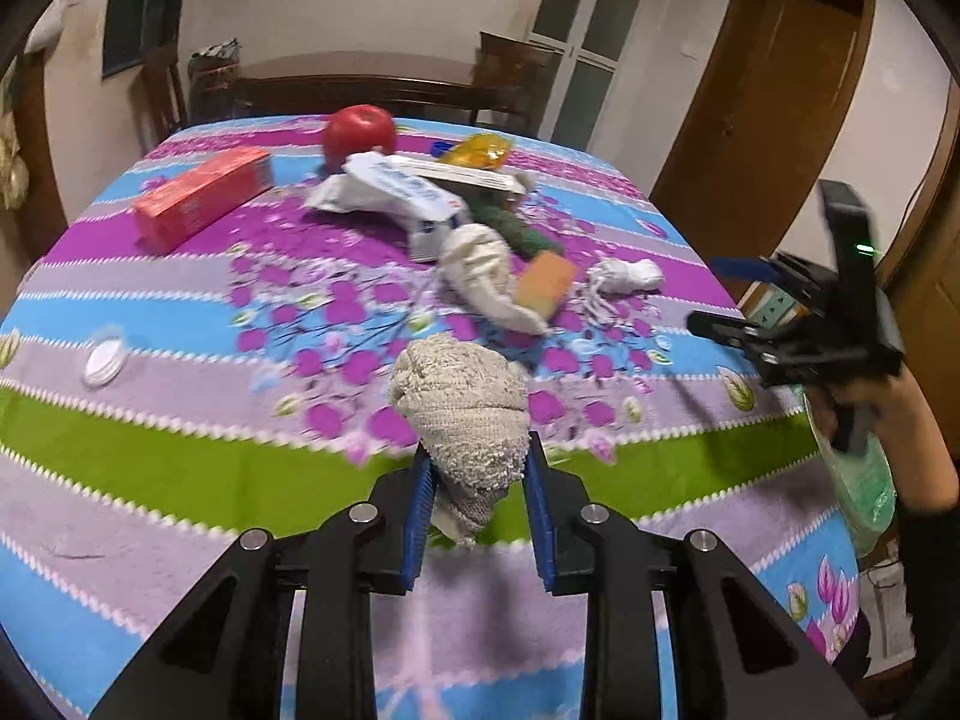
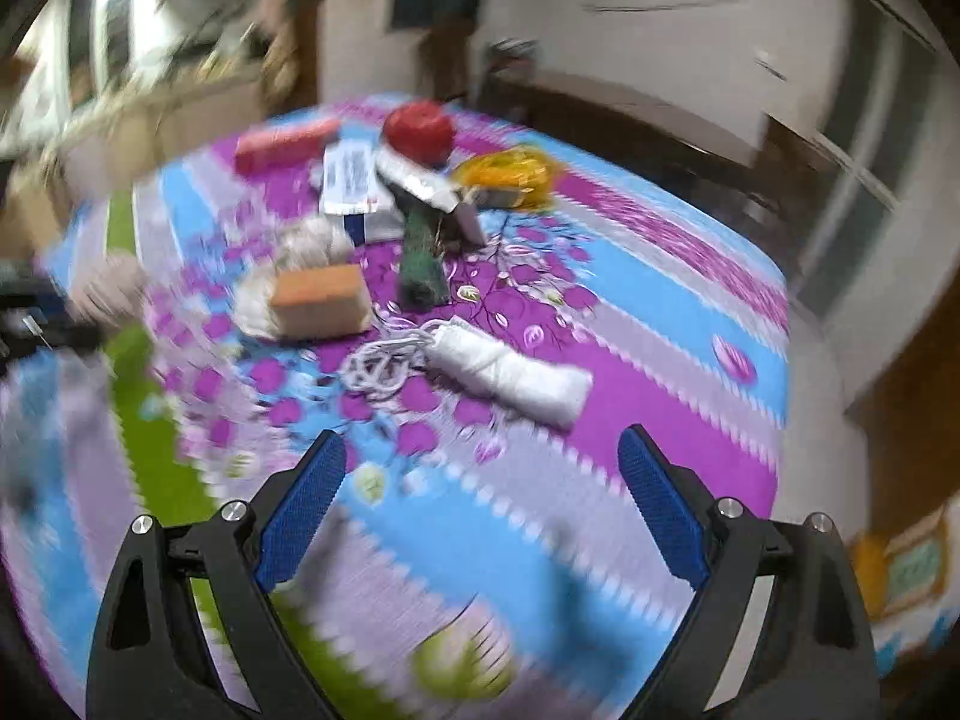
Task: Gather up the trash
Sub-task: 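Grasp the beige sock with the left gripper while the right gripper grasps the white mask, then carry the sock and mask over the green basin and open both grippers, then move both grippers back toward the table trash, then grasp the white alcohol wipes packet with the left gripper while the right gripper grasps the white medicine box, then carry both items over the green basin and open both grippers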
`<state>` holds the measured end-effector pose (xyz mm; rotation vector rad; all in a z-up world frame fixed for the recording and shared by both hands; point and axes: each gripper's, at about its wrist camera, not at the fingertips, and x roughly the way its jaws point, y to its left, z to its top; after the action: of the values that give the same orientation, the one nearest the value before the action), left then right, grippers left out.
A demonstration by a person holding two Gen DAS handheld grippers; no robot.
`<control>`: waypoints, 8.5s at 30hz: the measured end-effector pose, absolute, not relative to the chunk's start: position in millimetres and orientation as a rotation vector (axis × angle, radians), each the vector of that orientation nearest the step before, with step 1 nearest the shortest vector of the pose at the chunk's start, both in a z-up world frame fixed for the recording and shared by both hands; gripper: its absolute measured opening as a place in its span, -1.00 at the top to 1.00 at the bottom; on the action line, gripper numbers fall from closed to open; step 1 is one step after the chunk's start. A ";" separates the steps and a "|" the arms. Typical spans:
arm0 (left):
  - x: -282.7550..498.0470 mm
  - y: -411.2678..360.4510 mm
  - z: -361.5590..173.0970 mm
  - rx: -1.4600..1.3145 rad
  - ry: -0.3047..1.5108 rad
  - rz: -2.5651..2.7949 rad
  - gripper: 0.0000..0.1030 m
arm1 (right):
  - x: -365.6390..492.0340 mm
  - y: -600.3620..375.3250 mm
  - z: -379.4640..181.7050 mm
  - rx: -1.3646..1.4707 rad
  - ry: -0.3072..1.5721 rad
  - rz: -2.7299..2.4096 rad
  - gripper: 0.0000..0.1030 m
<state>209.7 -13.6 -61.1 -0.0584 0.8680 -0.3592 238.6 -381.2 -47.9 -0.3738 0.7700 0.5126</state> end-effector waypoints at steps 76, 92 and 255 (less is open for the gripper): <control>127.1 -460.6 -28.5 0.564 0.550 -0.904 0.42 | -57.5 -642.9 -2.7 0.527 0.671 -0.275 0.57; 135.0 -472.4 -49.2 0.594 0.557 -0.930 0.42 | -48.7 -650.7 -14.8 0.568 0.713 -0.260 0.57; 143.1 -263.8 6.2 0.328 0.550 -0.561 0.22 | -33.0 -512.1 16.9 0.298 0.383 -0.156 0.79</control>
<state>143.1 -263.8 6.2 0.3277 0.5498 -0.5614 -33.0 -512.1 16.9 0.2980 0.3834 -0.1558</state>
